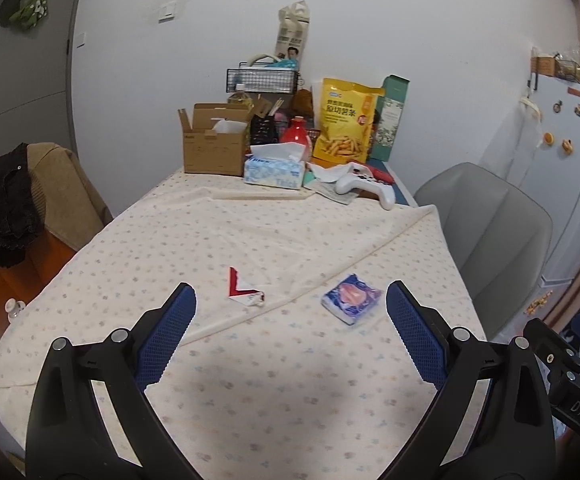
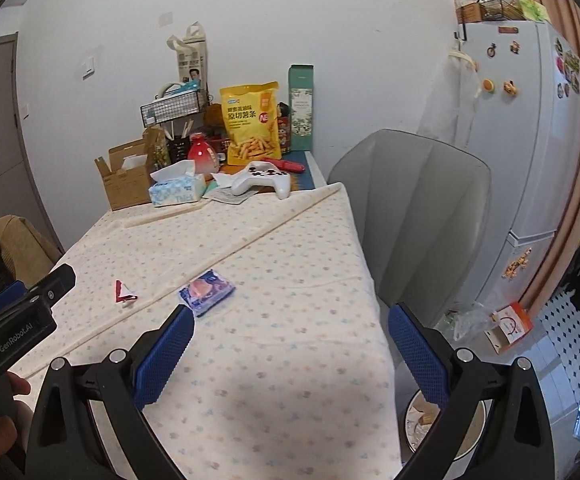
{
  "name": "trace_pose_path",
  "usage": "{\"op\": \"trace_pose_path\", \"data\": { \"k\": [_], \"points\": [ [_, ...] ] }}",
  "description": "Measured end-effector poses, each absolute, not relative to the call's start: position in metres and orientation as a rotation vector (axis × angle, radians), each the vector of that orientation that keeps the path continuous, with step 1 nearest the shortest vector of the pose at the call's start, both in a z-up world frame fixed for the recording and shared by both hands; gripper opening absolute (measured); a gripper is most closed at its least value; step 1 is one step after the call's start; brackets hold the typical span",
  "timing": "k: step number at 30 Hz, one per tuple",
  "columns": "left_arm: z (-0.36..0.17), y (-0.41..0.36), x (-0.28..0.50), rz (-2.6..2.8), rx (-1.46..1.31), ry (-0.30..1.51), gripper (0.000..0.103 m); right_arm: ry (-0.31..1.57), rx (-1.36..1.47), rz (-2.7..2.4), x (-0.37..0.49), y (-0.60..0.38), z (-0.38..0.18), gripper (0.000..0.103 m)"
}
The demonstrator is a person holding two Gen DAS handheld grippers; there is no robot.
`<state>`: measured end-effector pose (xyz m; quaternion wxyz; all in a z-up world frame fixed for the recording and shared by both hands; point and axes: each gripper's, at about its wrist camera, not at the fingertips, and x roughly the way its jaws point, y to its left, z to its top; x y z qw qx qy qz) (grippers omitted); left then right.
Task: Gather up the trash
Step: 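Move both open tools back over the table toward the remaining trash, then close the left tool on the red-and-white torn wrapper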
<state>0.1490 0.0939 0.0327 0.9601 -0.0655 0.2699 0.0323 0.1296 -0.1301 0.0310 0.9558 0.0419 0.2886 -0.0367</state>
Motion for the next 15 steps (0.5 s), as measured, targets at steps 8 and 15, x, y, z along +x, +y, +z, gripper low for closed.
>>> {"op": "trace_pose_path", "data": {
  "k": [8,15],
  "points": [
    [0.021,0.113,0.171,0.089,-0.145,0.579,0.095,0.597,0.065,-0.053,0.158,-0.111,0.031,0.095],
    [-0.001,0.113,0.201,0.096,-0.145,0.641,0.095,0.642,0.06,-0.041,0.19,-0.105,0.018,0.095]
  ]
}}
